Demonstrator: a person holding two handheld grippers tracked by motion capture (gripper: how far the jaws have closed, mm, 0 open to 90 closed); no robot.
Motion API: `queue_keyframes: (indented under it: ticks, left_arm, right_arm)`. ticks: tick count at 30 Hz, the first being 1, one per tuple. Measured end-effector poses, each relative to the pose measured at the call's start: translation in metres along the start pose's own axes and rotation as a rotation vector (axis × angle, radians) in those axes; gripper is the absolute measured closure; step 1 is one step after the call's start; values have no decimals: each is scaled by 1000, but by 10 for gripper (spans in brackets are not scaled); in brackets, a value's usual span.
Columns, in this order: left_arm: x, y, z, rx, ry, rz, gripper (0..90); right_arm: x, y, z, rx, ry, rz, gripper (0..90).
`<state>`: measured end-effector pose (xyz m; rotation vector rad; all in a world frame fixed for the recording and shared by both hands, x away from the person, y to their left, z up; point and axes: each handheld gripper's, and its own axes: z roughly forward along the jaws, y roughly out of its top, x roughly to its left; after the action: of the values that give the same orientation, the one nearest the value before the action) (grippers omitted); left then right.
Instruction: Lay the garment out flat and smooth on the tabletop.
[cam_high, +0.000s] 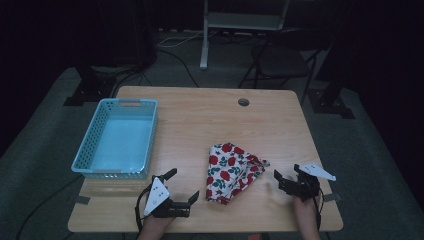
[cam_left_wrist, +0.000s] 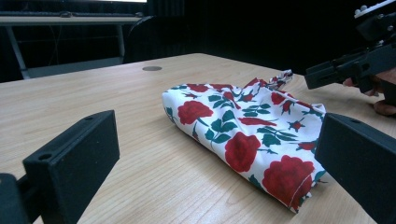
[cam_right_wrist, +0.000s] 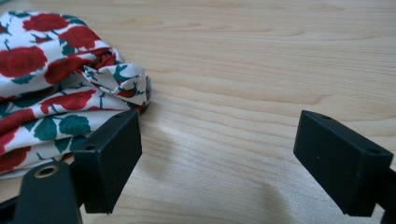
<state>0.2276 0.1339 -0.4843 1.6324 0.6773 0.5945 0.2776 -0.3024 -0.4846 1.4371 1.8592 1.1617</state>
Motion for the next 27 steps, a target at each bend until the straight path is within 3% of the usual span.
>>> queue_keyframes:
  ticks: [5,7,21,27]
  left_arm:
    - [0,0,1,4,-4,5,5]
    - [0,0,2,7,-23,-3,6]
    - [-2,1,2,23,-11,3,6]
    - [0,3,7,65,-38,-44,6]
  right_arm:
    - [-3,-1,-1,-13,11,27,146]
    - [-3,-1,-2,-16,10,28,146]
    - [-1,-1,-3,-24,2,21,146]
    - [-2,-1,-2,-21,-1,29,146]
